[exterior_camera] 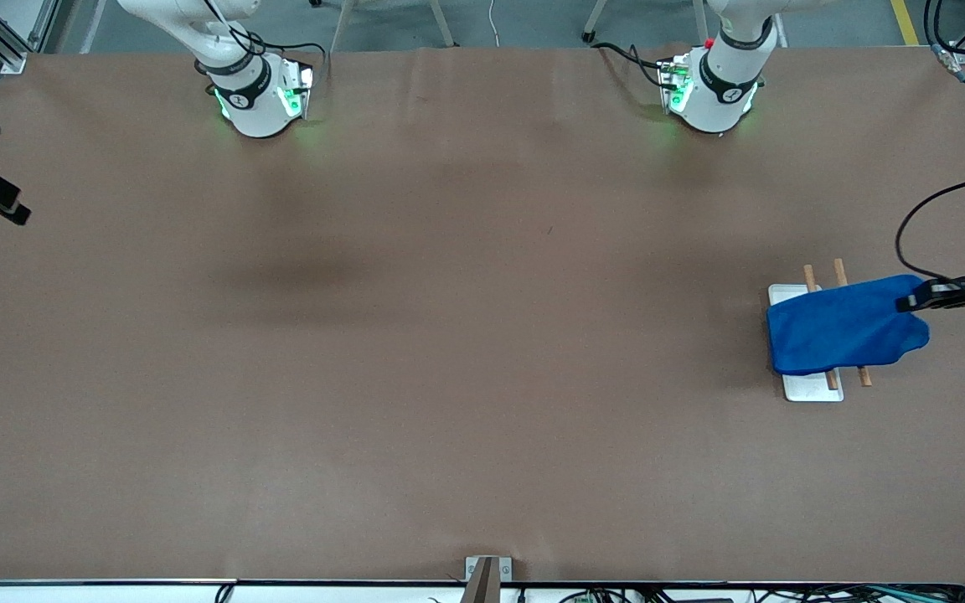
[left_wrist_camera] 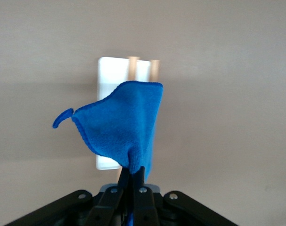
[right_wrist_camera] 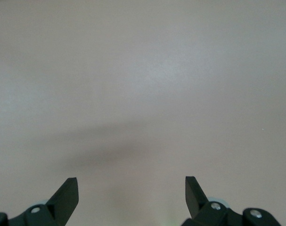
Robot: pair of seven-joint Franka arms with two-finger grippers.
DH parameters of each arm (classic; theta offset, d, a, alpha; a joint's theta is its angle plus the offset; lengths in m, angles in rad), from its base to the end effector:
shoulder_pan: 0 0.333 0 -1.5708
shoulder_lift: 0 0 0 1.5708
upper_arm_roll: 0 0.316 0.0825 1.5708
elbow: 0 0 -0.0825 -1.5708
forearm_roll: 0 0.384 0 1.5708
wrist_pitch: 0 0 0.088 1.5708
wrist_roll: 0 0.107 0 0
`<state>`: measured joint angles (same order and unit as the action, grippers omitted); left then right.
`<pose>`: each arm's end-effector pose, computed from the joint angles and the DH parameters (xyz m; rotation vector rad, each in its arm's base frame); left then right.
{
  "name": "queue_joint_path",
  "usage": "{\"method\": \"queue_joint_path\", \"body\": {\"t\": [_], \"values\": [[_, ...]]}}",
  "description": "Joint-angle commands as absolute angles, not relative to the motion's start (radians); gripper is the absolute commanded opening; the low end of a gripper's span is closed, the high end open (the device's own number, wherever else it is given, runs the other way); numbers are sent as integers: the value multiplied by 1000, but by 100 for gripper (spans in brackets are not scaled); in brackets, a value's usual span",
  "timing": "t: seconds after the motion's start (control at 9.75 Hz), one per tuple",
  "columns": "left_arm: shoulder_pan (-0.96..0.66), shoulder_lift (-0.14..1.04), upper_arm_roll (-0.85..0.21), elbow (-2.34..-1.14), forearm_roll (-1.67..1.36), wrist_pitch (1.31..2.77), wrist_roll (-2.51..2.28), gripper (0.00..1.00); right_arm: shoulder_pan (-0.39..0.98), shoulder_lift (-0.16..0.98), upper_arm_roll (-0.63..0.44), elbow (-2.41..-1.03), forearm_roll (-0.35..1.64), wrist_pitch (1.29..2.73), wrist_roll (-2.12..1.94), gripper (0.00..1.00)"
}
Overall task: Right arm passes towel to left arm to hang
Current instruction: 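Lower the towel over the wooden dowels with the left gripper, then open the left gripper to release the towel on the dowels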
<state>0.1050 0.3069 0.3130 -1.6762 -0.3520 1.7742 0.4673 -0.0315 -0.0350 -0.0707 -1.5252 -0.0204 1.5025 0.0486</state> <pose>0.5886 0.2103 0.4186 2.8391 0.0723 -0.0956 0.5337 -0.0578 0.6589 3.1143 -0.2376 0.0183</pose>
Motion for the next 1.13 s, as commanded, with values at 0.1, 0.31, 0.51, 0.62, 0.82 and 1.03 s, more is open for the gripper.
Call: {"method": "queue_joint_path", "body": {"t": [0.1, 0.31, 0.51, 0.62, 0.82, 1.03], "values": [[89, 350, 396, -1698, -331, 1819, 555, 2, -21, -25, -61, -1522, -11, 1517, 40, 100], [94, 376, 396, -1700, -331, 1835, 564, 65, -25, -25, -61, -1522, -11, 1519, 37, 100], [86, 385, 391, -1700, -341, 1877, 549, 87, -31, -25, -60, -1520, -18, 1517, 29, 100], [78, 385, 391, -1692, -334, 1879, 548, 90, -31, -25, -51, -1519, -31, 1517, 22, 100], [64, 365, 376, -1665, -319, 1885, 551, 99, -38, -25, -37, -1519, -34, 1513, 20, 100], [66, 318, 306, -1616, -212, 1908, 513, 100, -38, -25, -37, -1519, -34, 1513, 20, 100]]}}
